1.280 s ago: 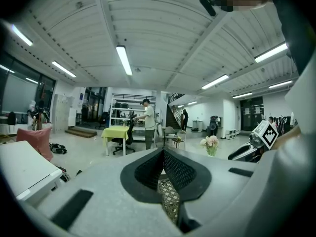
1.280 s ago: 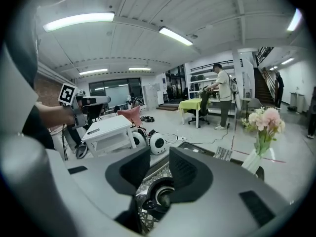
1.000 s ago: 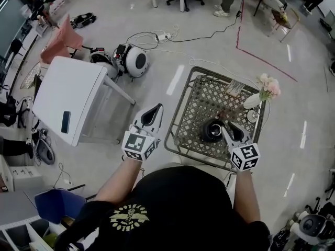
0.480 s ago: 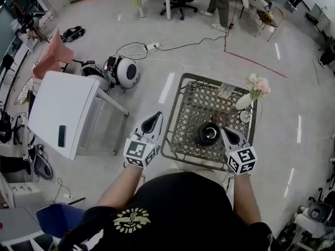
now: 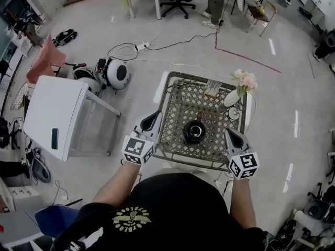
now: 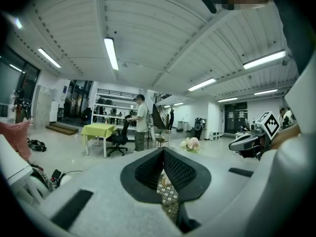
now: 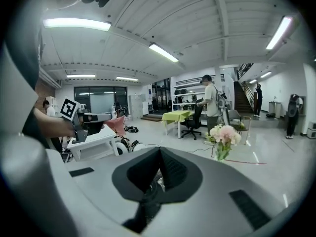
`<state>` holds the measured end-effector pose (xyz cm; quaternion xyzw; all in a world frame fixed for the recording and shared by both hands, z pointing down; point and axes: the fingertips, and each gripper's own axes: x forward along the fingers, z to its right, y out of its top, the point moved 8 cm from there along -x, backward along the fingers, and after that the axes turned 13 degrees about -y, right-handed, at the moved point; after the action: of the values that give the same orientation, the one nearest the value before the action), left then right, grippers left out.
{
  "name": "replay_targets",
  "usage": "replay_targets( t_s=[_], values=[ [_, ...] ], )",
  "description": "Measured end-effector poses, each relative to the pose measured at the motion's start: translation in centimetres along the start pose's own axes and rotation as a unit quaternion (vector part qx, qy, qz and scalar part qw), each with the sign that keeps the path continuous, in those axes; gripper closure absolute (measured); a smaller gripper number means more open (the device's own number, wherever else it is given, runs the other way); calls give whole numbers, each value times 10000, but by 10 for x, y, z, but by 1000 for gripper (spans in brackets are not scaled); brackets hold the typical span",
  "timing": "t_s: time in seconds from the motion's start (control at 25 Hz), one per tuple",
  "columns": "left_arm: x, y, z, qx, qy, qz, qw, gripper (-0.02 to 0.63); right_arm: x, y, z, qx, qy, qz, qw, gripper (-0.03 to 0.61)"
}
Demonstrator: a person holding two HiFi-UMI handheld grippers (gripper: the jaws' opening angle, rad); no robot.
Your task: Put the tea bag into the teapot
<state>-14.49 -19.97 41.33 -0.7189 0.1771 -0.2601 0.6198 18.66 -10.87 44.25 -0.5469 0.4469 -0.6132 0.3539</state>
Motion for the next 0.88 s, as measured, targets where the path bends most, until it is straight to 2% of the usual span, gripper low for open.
replay_targets(
  t_s=[0.28,0.56,0.88],
  values=[
    [50,14,53,103,-102,7,9999,618,-36,-10,63,131,-97,62,9998,569],
    [63,17,98,107,61,-7,9999,618,-46,-17,91,69,295,160,9994,569],
    [47,7,126,-19,513,-7,9987,618,-45,-20,100,-131,787,162,9967,569]
  ],
)
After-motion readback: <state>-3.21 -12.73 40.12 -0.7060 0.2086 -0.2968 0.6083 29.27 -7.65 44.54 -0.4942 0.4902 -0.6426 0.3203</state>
